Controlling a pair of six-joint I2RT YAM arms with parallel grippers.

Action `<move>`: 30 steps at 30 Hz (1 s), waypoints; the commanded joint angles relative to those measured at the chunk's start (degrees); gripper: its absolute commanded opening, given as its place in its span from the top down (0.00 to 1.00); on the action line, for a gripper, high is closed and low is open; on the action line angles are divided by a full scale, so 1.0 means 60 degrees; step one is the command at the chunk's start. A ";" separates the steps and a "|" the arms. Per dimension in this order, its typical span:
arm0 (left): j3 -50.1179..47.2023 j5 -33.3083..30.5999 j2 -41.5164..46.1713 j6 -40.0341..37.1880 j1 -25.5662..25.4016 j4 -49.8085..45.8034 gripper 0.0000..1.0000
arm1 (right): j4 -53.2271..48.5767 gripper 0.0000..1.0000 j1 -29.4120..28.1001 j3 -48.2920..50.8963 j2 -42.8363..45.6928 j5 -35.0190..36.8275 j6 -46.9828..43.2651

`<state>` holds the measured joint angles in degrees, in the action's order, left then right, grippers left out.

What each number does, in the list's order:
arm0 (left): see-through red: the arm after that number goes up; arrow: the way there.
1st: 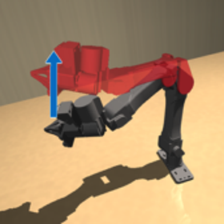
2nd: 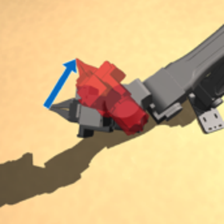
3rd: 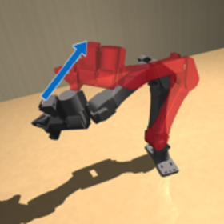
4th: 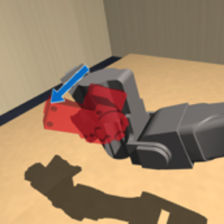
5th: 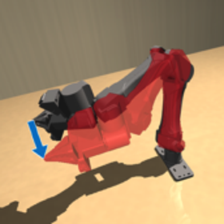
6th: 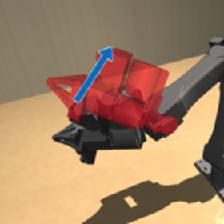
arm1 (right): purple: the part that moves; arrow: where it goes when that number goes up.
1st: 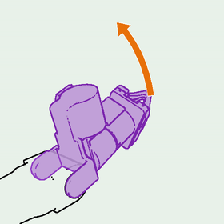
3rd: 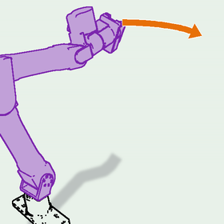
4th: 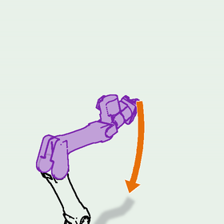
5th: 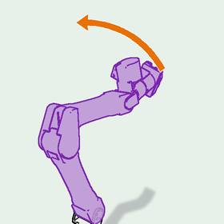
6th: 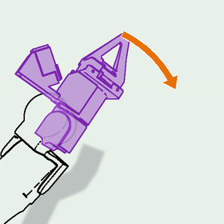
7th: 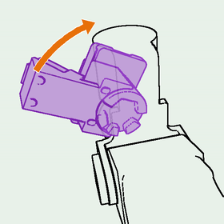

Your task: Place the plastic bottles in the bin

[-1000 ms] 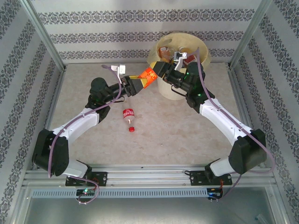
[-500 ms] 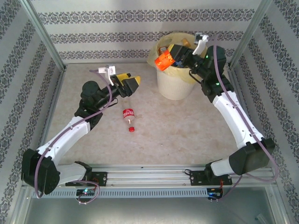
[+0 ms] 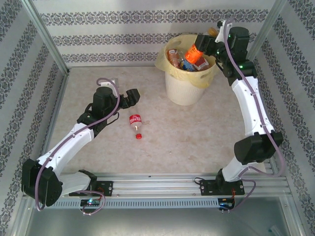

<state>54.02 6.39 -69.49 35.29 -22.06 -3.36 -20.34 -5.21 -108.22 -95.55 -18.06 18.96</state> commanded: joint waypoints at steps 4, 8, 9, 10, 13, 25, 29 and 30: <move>0.0620 -0.0502 -0.1015 0.0064 -0.0029 -0.2026 0.00 | -0.1884 0.42 0.0055 -0.1143 -0.1201 -0.0757 0.0169; 0.1109 -0.0644 -0.1952 0.0348 -0.0052 -0.2750 0.00 | -0.1910 0.25 0.0128 -0.1156 -0.1636 0.0568 0.0599; 0.1203 -0.0648 -0.2178 0.0373 -0.0047 -0.2892 0.00 | -0.1928 0.20 0.0185 -0.1173 -0.1652 0.0770 0.0721; 0.1261 -0.0695 -0.2328 0.0437 -0.0047 -0.3034 0.00 | -0.1928 0.18 0.0230 -0.1180 -0.1641 0.0850 0.0777; 0.1260 -0.0873 -0.2686 0.0637 -0.0045 -0.3205 0.00 | -0.1913 0.12 0.0311 -0.1049 -0.1410 0.1074 0.0801; 0.1597 -0.1113 -0.3828 0.0734 -0.0053 -0.3367 0.00 | -0.1077 0.02 0.0290 0.0400 -0.0123 0.1243 0.0574; 0.2006 -0.1526 -0.4287 0.0588 -0.0053 -0.3505 0.00 | -0.0628 0.02 0.0212 0.0964 0.0478 0.1102 0.0632; 0.2111 -0.1689 -0.4391 0.0532 -0.0054 -0.3527 0.00 | -0.0493 0.02 0.0184 0.1120 0.0676 0.1067 0.0661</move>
<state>63.94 -0.21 -94.39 39.03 -22.06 -22.37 -27.14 -3.90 -103.48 -95.33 -11.38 22.57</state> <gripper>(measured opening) 0.994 0.979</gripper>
